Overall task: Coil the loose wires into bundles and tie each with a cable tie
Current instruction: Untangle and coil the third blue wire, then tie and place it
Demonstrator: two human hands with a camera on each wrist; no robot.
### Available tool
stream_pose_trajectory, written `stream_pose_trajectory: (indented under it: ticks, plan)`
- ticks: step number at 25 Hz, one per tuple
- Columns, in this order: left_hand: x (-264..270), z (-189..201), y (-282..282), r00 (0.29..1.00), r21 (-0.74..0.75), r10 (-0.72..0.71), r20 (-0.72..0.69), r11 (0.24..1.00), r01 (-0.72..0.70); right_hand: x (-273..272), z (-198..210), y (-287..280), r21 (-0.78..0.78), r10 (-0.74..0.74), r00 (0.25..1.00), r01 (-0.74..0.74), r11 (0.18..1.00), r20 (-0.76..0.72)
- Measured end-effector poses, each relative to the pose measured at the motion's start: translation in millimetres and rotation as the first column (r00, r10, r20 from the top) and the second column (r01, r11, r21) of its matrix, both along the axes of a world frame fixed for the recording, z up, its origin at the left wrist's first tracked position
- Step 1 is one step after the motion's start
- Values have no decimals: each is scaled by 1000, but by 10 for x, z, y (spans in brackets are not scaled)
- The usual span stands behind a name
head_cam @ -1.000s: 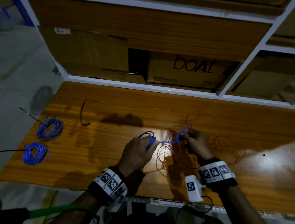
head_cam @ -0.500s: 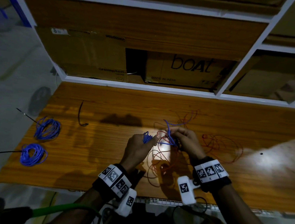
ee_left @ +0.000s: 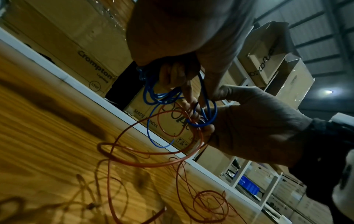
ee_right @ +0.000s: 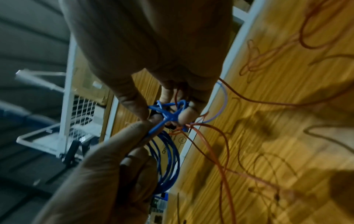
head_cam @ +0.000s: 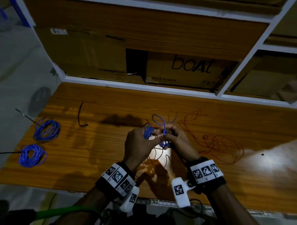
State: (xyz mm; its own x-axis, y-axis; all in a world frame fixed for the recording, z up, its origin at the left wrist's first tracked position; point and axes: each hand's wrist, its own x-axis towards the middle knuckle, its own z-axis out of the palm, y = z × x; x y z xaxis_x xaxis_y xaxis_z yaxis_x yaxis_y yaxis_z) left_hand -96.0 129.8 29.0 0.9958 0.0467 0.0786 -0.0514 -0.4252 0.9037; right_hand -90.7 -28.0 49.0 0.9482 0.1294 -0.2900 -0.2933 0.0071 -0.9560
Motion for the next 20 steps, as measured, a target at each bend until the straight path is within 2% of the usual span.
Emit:
stream_pose_trajectory:
  ticks: [6,10,15,17,18,20]
  plan:
    - [16,56,14,999,192,-37,-18,981,40,-52,-62,-10,-5,86,996,-86,996,-10]
    - [-18,92,-17,999,325,-31,-14,945,34,-70,-17,-20,-75,95,995,-93,993,30]
    - [4,91,-32,998,376,-37,-49,925,53,-53,-81,-13,-182,175,976,-150,972,132]
    - [-9,68,-35,998,347,-25,-51,937,42,-69,-109,19,-274,95,977,-40,961,189]
    - [-21,49,-35,999,333,-4,-33,943,15,-67,-101,21,-391,42,964,66,918,262]
    - [-51,3,-42,999,313,45,0,949,-43,-72,-73,-29,-670,42,898,294,682,438]
